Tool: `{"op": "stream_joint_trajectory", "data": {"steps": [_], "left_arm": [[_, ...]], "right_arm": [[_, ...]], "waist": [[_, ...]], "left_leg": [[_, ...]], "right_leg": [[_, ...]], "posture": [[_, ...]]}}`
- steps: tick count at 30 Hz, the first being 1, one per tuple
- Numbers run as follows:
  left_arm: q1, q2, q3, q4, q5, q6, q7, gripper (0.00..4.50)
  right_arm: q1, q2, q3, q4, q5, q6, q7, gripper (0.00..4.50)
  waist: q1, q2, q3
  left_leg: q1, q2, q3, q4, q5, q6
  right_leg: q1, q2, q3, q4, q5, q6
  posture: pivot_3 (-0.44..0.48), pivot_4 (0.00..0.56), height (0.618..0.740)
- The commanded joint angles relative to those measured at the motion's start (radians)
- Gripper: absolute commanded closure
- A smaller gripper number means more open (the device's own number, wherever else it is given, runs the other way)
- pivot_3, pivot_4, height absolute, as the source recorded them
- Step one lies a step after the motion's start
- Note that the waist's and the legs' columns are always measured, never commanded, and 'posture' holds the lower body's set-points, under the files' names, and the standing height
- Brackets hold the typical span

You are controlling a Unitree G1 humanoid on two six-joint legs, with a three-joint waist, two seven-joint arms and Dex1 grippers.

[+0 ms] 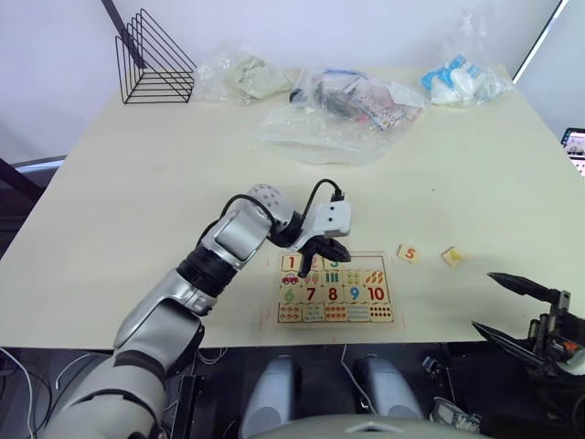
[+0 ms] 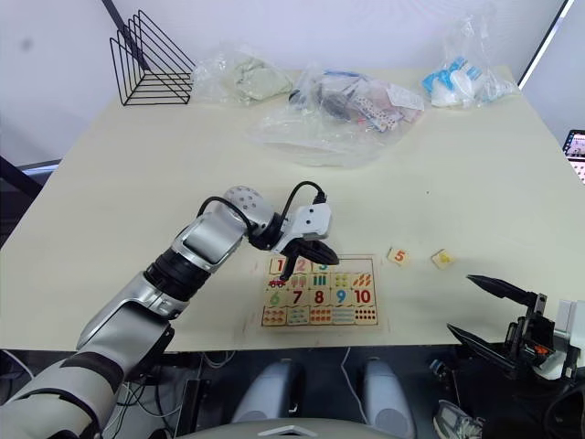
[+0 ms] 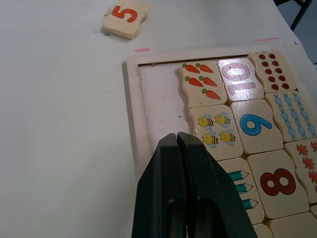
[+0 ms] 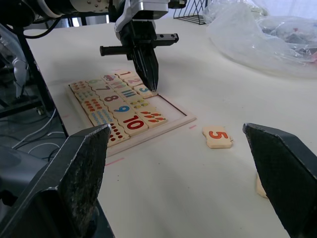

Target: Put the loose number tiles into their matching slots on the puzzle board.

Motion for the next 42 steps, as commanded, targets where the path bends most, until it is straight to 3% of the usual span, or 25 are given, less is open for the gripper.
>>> {"op": "stream_joint_trajectory", "data": {"steps": [1,19,42], "left_arm": [[0.002,0.003,0.013,-0.002,0.011,-0.020,0.002,4.44],[0.073,0.049,0.025,-0.022,0.038,-0.047,-0.001,4.44],[0.118,0.020,0.107,-0.019,-0.031,-0.081,0.019,4.44]], "right_arm": [[0.006,0.000,-0.025,-0.029,0.010,-0.013,-0.005,0.00],[0.008,-0.002,-0.023,-0.031,0.010,-0.010,-0.006,0.00],[-0.009,-0.005,-0.014,-0.018,0.005,-0.007,-0.003,0.00]], "waist": [[0.000,0.000,0.000],[-0.001,0.000,0.000],[0.000,0.001,0.000]], "left_leg": [[0.000,0.000,0.000,0.000,0.000,0.000],[0.002,0.000,0.000,0.000,0.000,0.000],[0.001,0.000,0.000,0.000,0.000,0.000]], "right_leg": [[0.000,0.000,0.000,0.000,0.000,0.000],[0.000,0.000,0.001,0.001,0.000,0.000],[0.000,0.000,0.001,0.001,0.000,0.000]], "posture": [[0.000,0.150,0.740],[0.000,0.150,0.740],[0.000,0.150,0.740]]}}
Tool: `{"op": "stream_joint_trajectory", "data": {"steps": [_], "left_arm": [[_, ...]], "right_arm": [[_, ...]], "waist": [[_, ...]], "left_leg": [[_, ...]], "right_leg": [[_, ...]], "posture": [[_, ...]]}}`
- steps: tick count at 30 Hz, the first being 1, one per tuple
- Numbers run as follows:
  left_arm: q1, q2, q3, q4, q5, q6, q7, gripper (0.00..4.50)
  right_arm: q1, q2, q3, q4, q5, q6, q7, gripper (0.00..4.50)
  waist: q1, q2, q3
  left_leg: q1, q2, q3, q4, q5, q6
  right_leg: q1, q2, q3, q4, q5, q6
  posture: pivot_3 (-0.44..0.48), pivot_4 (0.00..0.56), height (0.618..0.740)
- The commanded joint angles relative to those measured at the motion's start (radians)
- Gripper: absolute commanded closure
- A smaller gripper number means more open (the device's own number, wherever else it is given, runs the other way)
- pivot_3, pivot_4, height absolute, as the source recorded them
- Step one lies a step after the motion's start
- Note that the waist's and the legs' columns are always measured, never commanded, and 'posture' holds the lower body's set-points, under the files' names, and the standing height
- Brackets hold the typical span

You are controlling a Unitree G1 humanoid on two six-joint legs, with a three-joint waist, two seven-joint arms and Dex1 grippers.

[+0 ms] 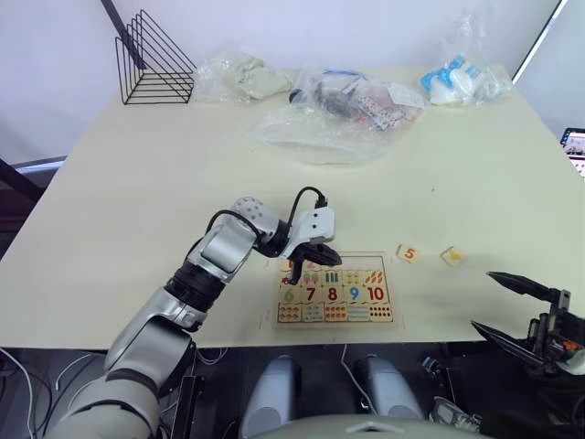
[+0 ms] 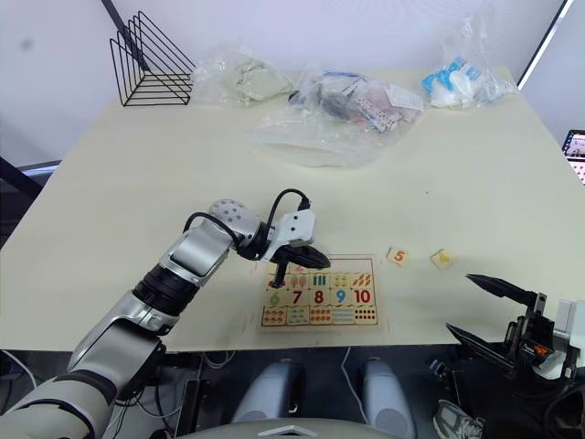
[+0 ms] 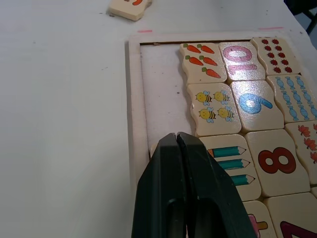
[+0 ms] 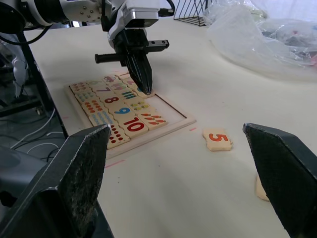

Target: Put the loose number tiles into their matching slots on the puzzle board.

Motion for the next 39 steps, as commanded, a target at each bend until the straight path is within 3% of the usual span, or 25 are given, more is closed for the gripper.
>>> {"op": "stream_joint_trajectory", "data": {"steps": [1,29,39], "left_arm": [[0.012,-0.003,0.030,0.001,-0.024,-0.017,-0.005,4.44],[0.093,-0.019,0.091,0.145,-0.083,-0.175,-0.059,4.44],[0.087,-0.062,0.201,0.084,-0.223,-0.125,-0.065,4.44]], "right_arm": [[0.001,-0.005,-0.014,-0.007,0.004,-0.007,0.004,0.00],[0.000,-0.011,-0.023,-0.005,0.008,-0.001,0.010,0.00],[-0.005,-0.003,-0.015,-0.003,0.003,-0.002,0.003,0.00]], "waist": [[0.000,0.000,0.000],[0.000,0.000,0.000],[0.000,0.000,0.000]], "left_leg": [[0.000,0.000,0.000,0.000,0.000,0.000],[0.000,0.000,0.000,0.000,0.000,0.000],[0.000,0.000,0.000,0.000,0.000,0.000]], "right_leg": [[0.000,0.000,0.000,0.000,0.000,0.000],[0.000,0.000,0.000,0.000,0.000,0.000],[0.000,0.000,0.000,0.000,0.000,0.000]], "posture": [[0.000,0.150,0.740],[0.000,0.150,0.740],[0.000,0.150,0.740]]}}
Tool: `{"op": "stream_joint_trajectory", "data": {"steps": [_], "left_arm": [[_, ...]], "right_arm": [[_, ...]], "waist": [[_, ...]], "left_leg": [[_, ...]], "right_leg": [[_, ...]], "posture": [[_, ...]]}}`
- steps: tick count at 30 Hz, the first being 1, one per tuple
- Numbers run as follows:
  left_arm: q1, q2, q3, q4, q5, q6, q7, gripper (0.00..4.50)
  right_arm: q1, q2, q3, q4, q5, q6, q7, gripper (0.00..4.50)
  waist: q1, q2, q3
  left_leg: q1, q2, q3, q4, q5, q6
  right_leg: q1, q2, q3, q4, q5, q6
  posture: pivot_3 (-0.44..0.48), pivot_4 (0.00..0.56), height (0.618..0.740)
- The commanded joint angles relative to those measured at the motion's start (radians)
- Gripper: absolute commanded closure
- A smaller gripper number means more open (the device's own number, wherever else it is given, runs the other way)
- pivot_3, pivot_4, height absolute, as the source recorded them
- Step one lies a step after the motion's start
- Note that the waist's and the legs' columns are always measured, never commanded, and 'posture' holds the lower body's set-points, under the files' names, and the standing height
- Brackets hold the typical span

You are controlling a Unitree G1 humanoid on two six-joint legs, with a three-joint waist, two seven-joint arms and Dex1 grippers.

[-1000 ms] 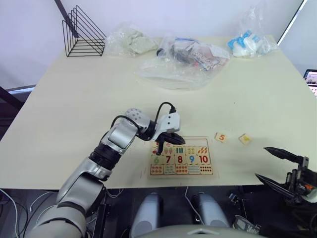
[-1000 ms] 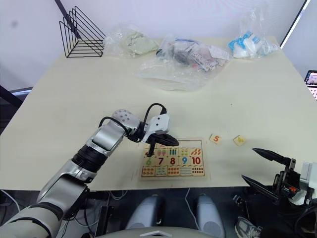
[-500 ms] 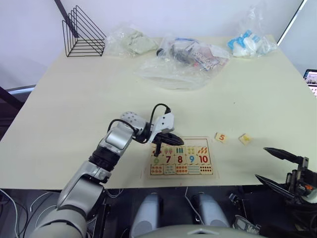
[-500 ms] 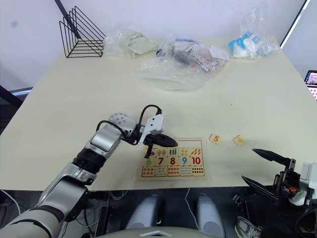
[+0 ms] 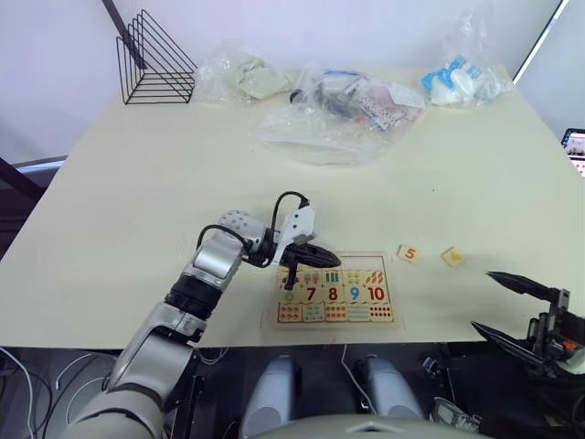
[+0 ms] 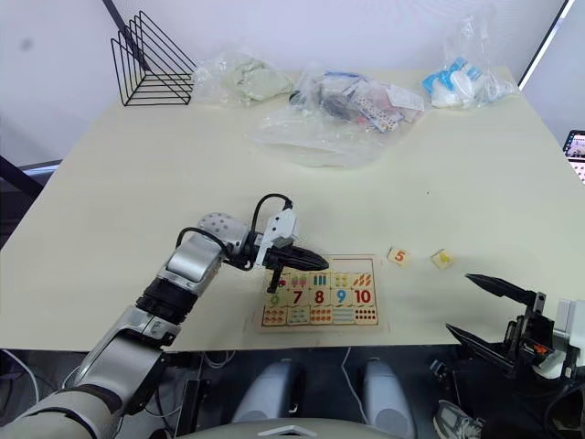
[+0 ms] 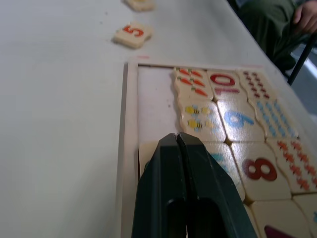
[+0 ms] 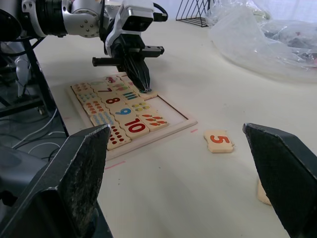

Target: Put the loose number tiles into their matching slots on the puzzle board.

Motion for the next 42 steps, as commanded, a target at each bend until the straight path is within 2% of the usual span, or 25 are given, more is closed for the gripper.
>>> {"op": "stream_joint_trajectory", "data": {"steps": [1,9,20,21,24,27,28,29,30,31,36,42], "left_arm": [[-0.001,-0.003,0.074,-0.078,-0.084,0.034,-0.005,4.44],[0.063,0.043,0.216,-0.217,-0.189,0.111,0.065,4.44],[0.279,0.102,0.423,-0.328,-0.262,0.135,0.240,4.44],[0.310,0.108,0.438,-0.343,-0.261,0.130,0.255,4.22],[0.399,0.122,0.486,-0.383,-0.258,0.115,0.309,3.18],[0.474,0.125,0.541,-0.417,-0.261,0.104,0.368,1.70],[0.497,0.126,0.555,-0.430,-0.264,0.101,0.380,1.50],[0.519,0.126,0.564,-0.446,-0.267,0.098,0.389,0.87],[0.553,0.123,0.583,-0.463,-0.271,0.097,0.405,0.56],[0.587,0.121,0.600,-0.478,-0.274,0.092,0.416,0.04],[0.737,0.082,0.687,-0.543,-0.279,0.074,0.519,0.04],[0.909,0.044,0.734,-0.592,-0.278,0.025,0.548,0.04]], "right_arm": [[0.005,0.000,-0.015,-0.002,0.003,-0.005,-0.005,0.00],[0.020,0.025,-0.012,0.002,-0.007,-0.009,-0.028,0.00],[-0.003,0.067,-0.011,0.048,-0.100,-0.006,-0.206,0.00],[-0.005,0.068,-0.012,0.052,-0.101,-0.002,-0.219,0.00],[-0.016,0.064,-0.021,0.071,-0.124,0.008,-0.275,0.00],[-0.021,0.058,-0.030,0.090,-0.152,0.004,-0.319,0.00],[-0.022,0.057,-0.033,0.095,-0.157,0.009,-0.334,0.00],[-0.022,0.054,-0.036,0.102,-0.159,0.014,-0.344,0.00],[-0.023,0.051,-0.038,0.109,-0.163,0.018,-0.355,0.00],[-0.024,0.049,-0.039,0.117,-0.167,0.020,-0.364,0.00],[-0.033,0.050,-0.041,0.152,-0.180,0.006,-0.396,0.00],[-0.038,0.050,-0.042,0.197,-0.180,-0.033,-0.381,0.00]], "waist": [[0.000,0.000,0.000],[-0.001,0.000,0.000],[0.000,0.000,0.000],[0.000,0.000,0.000],[0.000,0.000,0.000],[0.000,0.000,0.000],[0.001,0.000,0.000],[0.002,0.000,0.000],[0.002,0.000,0.000],[0.002,0.000,0.000],[0.000,0.000,0.000],[0.002,0.001,0.000]], "left_leg": [[0.000,0.000,0.000,0.000,0.000,0.000],[0.001,0.001,-0.002,0.000,0.000,0.000],[0.001,0.002,-0.002,-0.001,0.000,0.000],[0.001,0.003,-0.002,-0.001,0.000,0.000],[0.001,0.003,-0.002,-0.001,0.000,0.000],[0.001,0.003,-0.002,-0.001,0.000,0.000],[0.001,0.003,-0.002,-0.001,0.000,0.000],[0.001,0.003,-0.002,-0.001,0.000,0.000],[0.001,0.003,-0.002,-0.001,0.000,0.000],[0.001,0.003,-0.002,-0.001,0.000,0.000],[0.001,0.003,-0.001,-0.002,0.000,0.000],[0.002,0.004,0.000,-0.002,0.000,0.000]], "right_leg": [[0.000,0.000,0.000,0.000,0.000,0.000],[0.000,0.000,0.001,0.000,0.000,0.000],[0.000,-0.001,0.001,0.000,0.000,0.000],[0.000,-0.001,0.001,0.000,0.000,0.000],[0.000,-0.001,0.001,0.000,0.000,0.000],[0.000,-0.001,0.001,0.000,0.000,0.000],[0.000,-0.001,0.001,0.000,0.000,0.000],[0.000,-0.001,0.001,0.000,0.000,0.000],[0.000,-0.001,0.001,0.000,0.000,0.000],[0.000,-0.002,0.002,0.000,0.000,0.000],[0.000,-0.002,0.002,-0.001,0.000,0.000],[0.000,-0.002,0.003,-0.001,0.000,0.000]], "posture": [[0.000,0.150,0.740],[0.000,0.150,0.740],[0.000,0.150,0.740],[0.000,0.150,0.740],[0.000,0.150,0.740],[0.000,0.150,0.740],[0.000,0.150,0.740],[0.000,0.150,0.740],[0.000,0.150,0.740],[0.000,0.150,0.740],[0.000,0.150,0.740],[0.000,0.150,0.740]]}}
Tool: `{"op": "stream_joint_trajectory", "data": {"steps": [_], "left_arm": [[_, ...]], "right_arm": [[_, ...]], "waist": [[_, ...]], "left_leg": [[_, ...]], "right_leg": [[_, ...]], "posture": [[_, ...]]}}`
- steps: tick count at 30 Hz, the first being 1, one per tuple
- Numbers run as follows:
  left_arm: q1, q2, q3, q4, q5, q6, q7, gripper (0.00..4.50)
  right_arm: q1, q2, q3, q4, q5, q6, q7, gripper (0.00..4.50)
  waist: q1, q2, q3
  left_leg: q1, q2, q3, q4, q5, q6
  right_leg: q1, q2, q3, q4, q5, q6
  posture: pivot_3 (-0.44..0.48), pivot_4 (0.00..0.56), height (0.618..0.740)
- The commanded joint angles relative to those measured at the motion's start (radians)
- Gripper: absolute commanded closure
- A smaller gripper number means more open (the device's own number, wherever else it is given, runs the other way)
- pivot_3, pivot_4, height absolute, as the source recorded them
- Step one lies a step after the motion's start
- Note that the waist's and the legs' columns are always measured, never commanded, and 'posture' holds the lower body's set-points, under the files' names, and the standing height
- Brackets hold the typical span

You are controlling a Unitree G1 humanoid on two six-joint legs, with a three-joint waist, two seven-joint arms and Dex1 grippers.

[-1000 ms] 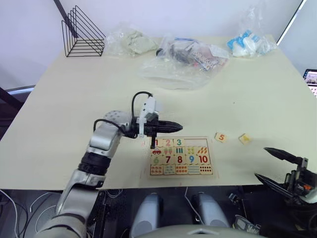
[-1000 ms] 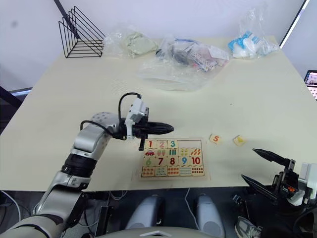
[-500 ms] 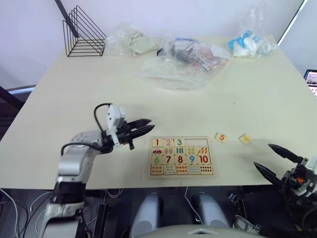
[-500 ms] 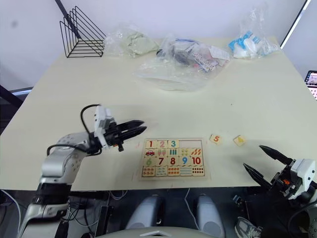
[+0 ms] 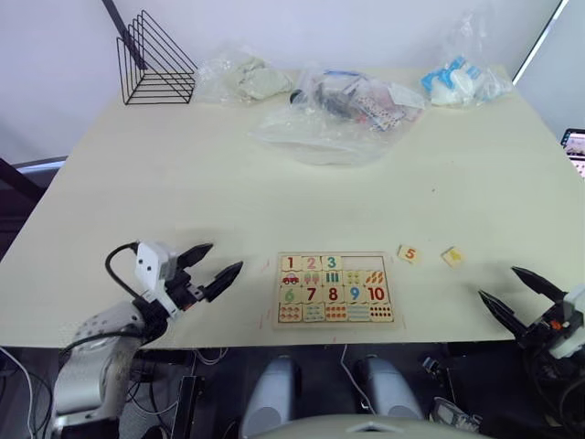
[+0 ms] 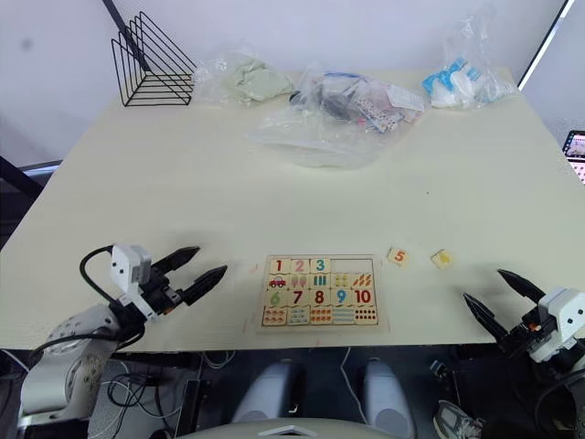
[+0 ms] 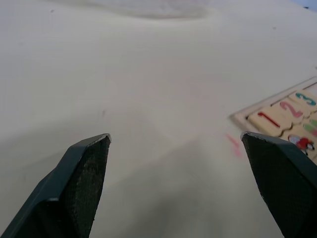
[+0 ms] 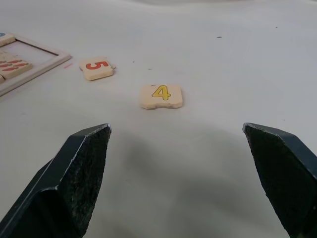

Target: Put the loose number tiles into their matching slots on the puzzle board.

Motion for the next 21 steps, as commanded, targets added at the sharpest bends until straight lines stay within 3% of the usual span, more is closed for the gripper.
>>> {"op": "stream_joint_trajectory", "data": {"steps": [1,7,21], "left_arm": [[0.050,-0.015,0.044,-0.046,-0.020,-0.046,0.016,0.04],[0.104,-0.032,0.049,-0.062,-0.029,-0.078,0.029,0.04],[0.079,-0.016,0.029,-0.047,-0.025,-0.090,0.041,0.04]], "right_arm": [[-0.002,-0.005,-0.038,0.015,0.011,-0.039,0.008,0.00],[-0.006,-0.010,-0.042,0.057,0.035,-0.055,0.042,0.00],[-0.028,-0.010,-0.027,0.089,0.021,-0.084,0.067,0.00]], "waist": [[0.003,0.000,0.000],[0.001,0.000,0.000],[0.001,0.000,0.000]], "left_leg": [[0.000,0.000,0.000,0.000,0.000,0.000],[0.000,0.000,0.000,0.000,0.000,0.000],[0.000,0.000,0.001,0.000,0.000,0.000]], "right_leg": [[0.000,0.000,0.000,0.000,0.000,0.000],[0.000,0.000,0.000,-0.001,0.000,0.000],[0.000,0.001,-0.001,-0.001,0.000,0.000]], "posture": [[0.000,0.150,0.740],[0.000,0.150,0.740],[0.000,0.150,0.740]]}}
